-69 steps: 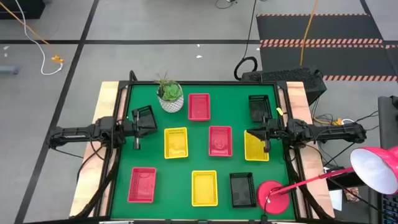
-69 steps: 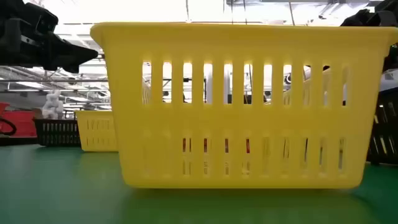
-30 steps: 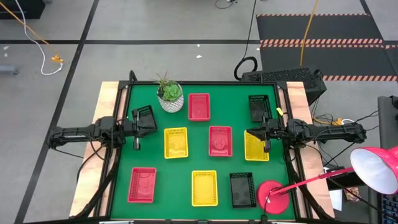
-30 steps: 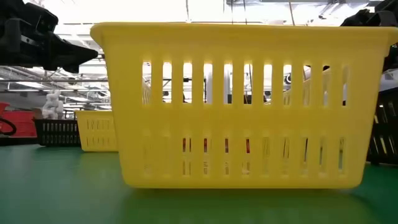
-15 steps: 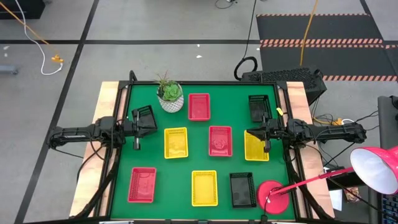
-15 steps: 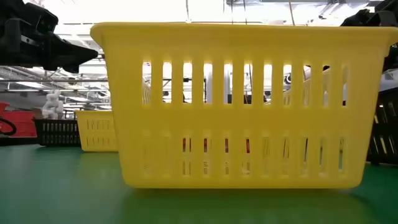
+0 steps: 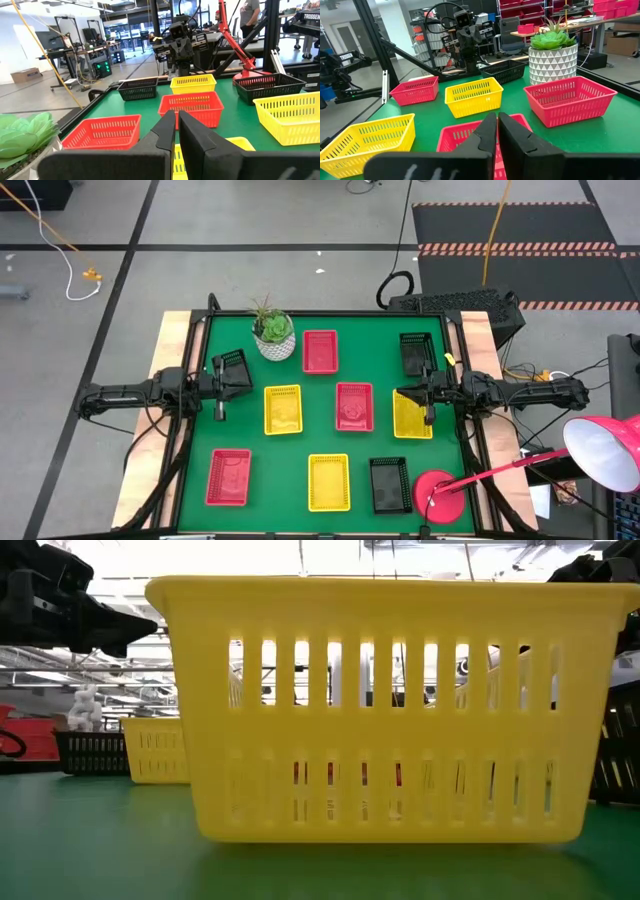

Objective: Stack baskets by color

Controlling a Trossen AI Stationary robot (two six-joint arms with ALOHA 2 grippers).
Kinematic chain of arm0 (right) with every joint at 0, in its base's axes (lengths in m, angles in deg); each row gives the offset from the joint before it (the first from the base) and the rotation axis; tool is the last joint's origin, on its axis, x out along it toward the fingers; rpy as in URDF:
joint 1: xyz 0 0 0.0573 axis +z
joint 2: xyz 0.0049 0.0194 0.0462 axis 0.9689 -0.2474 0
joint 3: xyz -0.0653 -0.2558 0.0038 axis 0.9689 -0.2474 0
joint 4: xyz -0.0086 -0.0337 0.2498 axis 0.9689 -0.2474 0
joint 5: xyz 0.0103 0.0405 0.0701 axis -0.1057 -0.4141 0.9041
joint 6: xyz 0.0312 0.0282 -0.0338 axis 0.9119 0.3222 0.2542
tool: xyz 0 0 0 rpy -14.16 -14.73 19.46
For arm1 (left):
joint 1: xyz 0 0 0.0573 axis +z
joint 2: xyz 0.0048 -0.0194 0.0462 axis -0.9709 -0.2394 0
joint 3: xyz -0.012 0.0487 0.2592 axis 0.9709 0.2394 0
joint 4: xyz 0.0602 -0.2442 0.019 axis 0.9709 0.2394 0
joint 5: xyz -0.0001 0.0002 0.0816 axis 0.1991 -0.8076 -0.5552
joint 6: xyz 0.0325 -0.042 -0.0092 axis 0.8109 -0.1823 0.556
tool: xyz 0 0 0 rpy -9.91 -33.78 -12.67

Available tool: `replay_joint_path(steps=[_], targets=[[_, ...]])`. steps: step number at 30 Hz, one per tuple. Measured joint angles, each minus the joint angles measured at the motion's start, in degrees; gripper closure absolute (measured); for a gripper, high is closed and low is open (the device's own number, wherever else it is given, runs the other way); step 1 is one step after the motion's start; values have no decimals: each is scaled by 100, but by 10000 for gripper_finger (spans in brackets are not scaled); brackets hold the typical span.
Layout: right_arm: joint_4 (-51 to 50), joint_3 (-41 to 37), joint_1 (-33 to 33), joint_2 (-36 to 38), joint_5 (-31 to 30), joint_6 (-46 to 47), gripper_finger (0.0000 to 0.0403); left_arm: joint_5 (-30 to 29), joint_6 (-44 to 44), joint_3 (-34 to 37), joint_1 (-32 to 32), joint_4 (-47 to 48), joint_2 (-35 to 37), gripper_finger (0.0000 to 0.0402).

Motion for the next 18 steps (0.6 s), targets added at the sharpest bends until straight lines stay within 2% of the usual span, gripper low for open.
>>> replay_joint_path(steps=[12, 18], targets=[[49, 0, 0, -1, 0, -2, 390, 0, 0, 0, 2, 0, 2, 376], [750, -2, -2, 1, 0, 1, 390, -1, -265, 0, 0, -31, 0, 376]])
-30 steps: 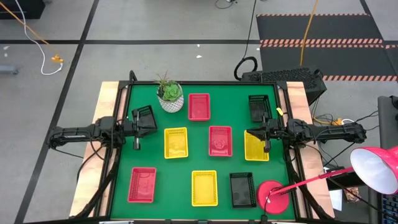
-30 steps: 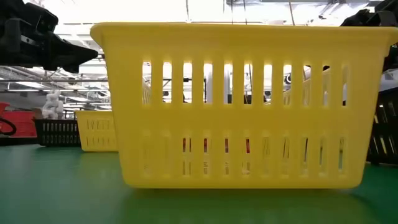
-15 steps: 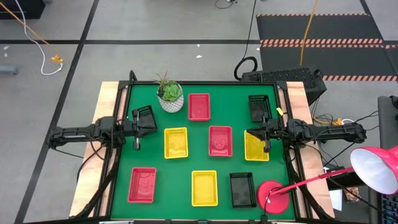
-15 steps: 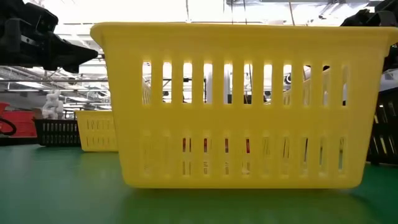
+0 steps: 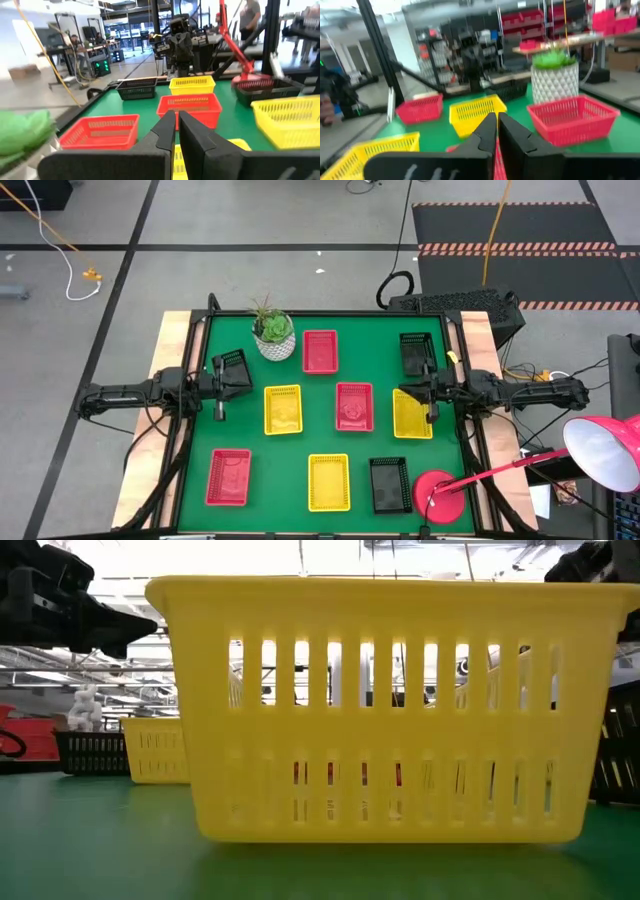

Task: Stack baskets by color
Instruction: Stack the middle right red bin on top of the bottom left red bin

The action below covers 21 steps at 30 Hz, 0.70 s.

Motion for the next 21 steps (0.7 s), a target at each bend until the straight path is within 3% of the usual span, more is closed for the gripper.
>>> replay_joint_path(steps=[5, 13, 18, 21], targets=[[500, 0, 0, 0, 0, -2, 390, 6, -1053, 0, 2, -22, 0, 376], [541, 0, 0, 0, -2, 98, 390, 8, -1870, 0, 2, 0, 0, 376], [547, 0, 1, 0, -2, 54, 390, -29, -1420, 0, 2, -182, 0, 376], [678, 0, -1, -2, -65, -132, 388, -361, -1454, -101, 2, -576, 0, 372]])
